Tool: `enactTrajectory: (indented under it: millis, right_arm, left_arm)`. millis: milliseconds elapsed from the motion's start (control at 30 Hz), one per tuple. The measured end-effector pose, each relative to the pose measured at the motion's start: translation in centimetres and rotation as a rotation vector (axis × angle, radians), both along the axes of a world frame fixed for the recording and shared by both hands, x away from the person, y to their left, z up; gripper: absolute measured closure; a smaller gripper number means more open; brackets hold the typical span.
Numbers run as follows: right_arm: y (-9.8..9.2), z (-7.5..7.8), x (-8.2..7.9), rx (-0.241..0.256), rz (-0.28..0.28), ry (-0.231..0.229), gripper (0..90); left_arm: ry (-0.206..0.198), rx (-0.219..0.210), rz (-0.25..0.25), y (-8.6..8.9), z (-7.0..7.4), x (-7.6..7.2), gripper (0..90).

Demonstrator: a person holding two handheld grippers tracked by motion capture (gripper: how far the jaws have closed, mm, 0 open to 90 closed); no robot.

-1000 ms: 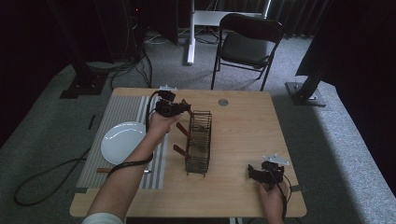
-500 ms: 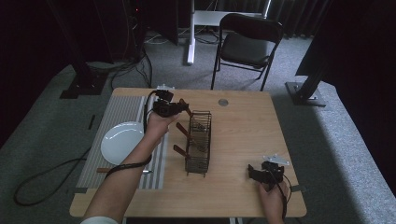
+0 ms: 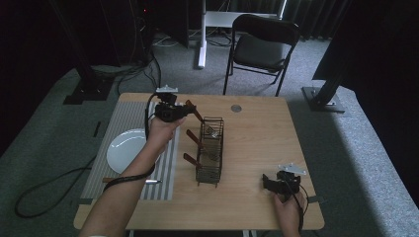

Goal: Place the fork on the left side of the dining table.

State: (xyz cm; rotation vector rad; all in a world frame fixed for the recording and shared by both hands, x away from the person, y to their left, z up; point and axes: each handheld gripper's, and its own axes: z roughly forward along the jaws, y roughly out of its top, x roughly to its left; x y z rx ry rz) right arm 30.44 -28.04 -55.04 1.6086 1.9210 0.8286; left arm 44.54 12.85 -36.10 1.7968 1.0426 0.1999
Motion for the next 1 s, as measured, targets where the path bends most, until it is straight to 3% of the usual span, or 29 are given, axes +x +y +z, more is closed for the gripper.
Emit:
enactTrajectory:
  millis: [400,667,1000]
  right_arm:
    - [0.0,0.0,0.0,-0.001,0.000,-0.001,12.6]
    - [0.0,0.0,0.0,0.000,-0.001,-0.001,12.7]
    - [0.0,0.0,0.0,0.000,-0.001,-0.001,12.6]
  left_arm:
    - [-0.035,-0.048,0.006,1.8,3.1,-1.3,81.0]
    - [-0.051,-0.080,0.019,3.3,4.4,-1.9,80.9]
    - [-0.070,-0.107,0.073,6.7,5.5,-2.4,80.9]
